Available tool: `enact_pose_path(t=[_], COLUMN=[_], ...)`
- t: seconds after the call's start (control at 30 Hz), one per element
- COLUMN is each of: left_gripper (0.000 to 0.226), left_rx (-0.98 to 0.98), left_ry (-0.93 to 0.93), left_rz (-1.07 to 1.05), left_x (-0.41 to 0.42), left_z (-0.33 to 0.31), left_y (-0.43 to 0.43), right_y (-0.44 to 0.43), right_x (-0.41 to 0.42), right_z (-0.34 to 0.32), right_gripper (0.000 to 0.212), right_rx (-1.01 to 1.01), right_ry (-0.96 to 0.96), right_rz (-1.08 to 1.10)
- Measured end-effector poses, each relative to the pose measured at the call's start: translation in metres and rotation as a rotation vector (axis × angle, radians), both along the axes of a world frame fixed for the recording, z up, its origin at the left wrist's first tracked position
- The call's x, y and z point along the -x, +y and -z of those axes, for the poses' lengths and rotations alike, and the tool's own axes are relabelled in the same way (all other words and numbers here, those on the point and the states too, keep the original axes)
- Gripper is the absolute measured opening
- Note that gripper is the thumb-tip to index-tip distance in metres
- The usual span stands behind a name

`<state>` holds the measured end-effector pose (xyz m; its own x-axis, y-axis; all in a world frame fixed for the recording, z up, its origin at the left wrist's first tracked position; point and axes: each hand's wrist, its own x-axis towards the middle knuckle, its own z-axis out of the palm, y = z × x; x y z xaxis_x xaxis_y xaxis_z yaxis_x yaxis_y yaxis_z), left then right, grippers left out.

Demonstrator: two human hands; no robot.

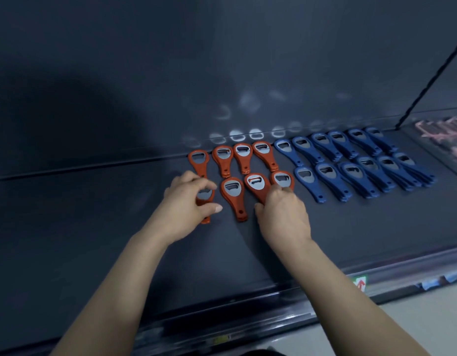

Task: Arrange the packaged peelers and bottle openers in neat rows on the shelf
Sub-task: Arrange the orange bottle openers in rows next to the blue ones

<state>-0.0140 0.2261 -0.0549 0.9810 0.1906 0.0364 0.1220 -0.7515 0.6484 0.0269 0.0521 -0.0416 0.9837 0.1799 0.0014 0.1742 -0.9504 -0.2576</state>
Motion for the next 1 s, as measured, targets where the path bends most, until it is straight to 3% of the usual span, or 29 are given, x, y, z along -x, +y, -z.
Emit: enact_pose_path(t=[0.13,0.33,1.0], left_gripper=[0.035,0.032,0.026], left_rx=[-0.140,-0.294,-0.218], left_ry=[-0.169,-0.129,-0.214], left_rz=[0.223,0.355,0.291], left_x=[-0.002,-0.011,-0.006], left_z=[0.003,0.006,0.009], left_y=[-0.029,-0.035,-0.044], right_y=[-0.001,-0.003,-0.011], right_x=[-0.001,-0.001,0.002], right_z=[0.000,0.001,0.009], right_gripper=[0.014,0.013,0.026], right_rx=[0.021,-0.007,-0.074], right_ry=[0.001,-0.002,-0.060], right_rz=[-0.027,-0.037,-0.108])
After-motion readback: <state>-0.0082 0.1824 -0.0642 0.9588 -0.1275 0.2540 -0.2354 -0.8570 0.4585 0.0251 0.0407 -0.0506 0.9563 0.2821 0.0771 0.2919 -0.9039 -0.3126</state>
